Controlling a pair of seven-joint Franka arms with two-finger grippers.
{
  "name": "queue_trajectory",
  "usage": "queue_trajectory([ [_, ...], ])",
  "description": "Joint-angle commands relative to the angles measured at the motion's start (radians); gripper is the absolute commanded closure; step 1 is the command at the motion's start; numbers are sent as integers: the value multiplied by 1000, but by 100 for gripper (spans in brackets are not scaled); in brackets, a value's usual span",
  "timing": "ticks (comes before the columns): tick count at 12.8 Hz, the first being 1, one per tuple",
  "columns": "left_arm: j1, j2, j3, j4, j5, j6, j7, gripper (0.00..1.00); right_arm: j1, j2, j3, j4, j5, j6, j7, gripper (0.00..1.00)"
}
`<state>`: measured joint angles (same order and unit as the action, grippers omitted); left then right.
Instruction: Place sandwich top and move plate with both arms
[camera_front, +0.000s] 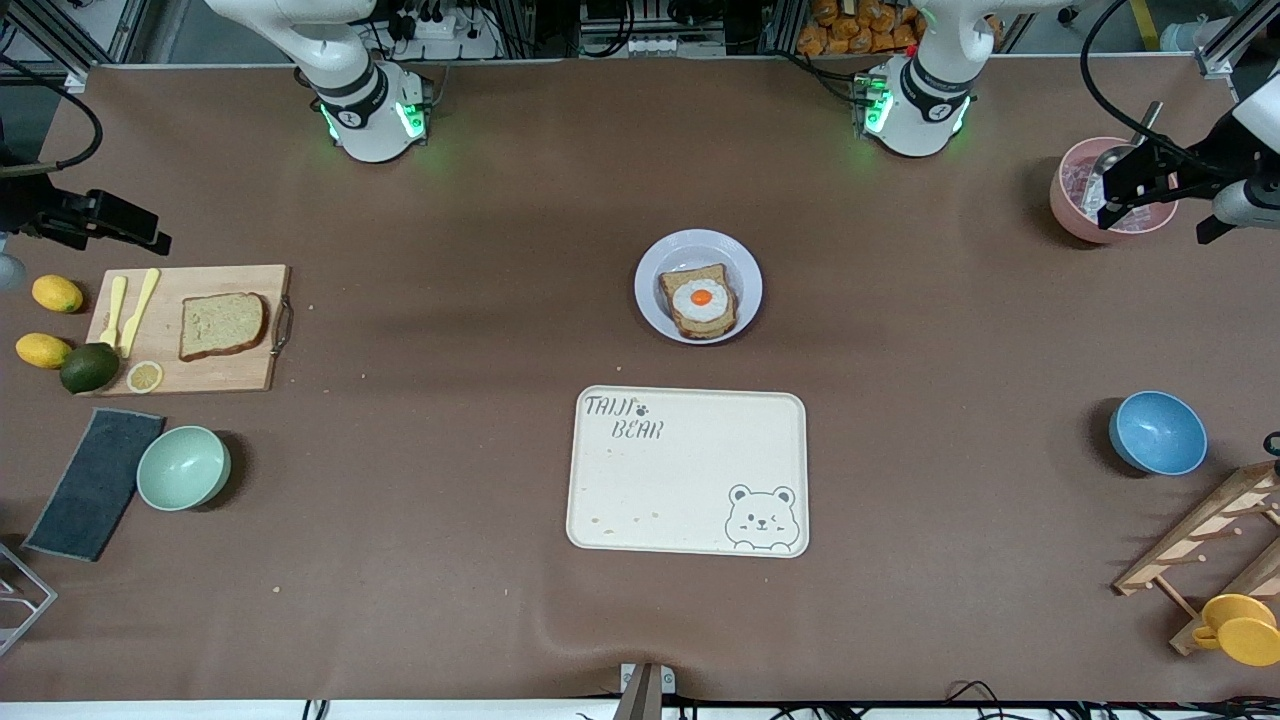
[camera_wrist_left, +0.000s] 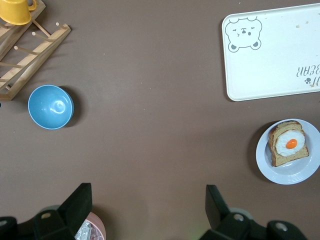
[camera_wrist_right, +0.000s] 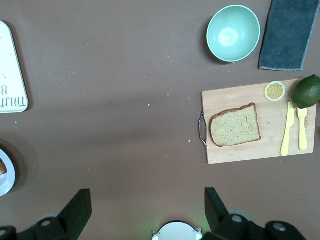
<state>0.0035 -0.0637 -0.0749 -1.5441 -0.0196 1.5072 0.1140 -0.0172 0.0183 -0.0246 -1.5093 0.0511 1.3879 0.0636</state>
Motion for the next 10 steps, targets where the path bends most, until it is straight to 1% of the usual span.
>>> queue_trajectory([
  [1, 6, -5, 0, 22, 21, -24, 24, 0, 2, -6, -6, -3, -7, -7, -7, 0],
  [3, 3, 7, 1, 41, 21, -36, 23, 0, 2, -6, -6, -2, -7, -7, -8, 0],
  [7, 3, 7, 0, 42, 26, -35, 15, 0, 2, -3, -8, -6, -7, -6, -10, 0],
  [10, 7, 5, 1, 36, 49, -36, 21, 0, -12, 25, -9, -6, -16, -1, -10, 0],
])
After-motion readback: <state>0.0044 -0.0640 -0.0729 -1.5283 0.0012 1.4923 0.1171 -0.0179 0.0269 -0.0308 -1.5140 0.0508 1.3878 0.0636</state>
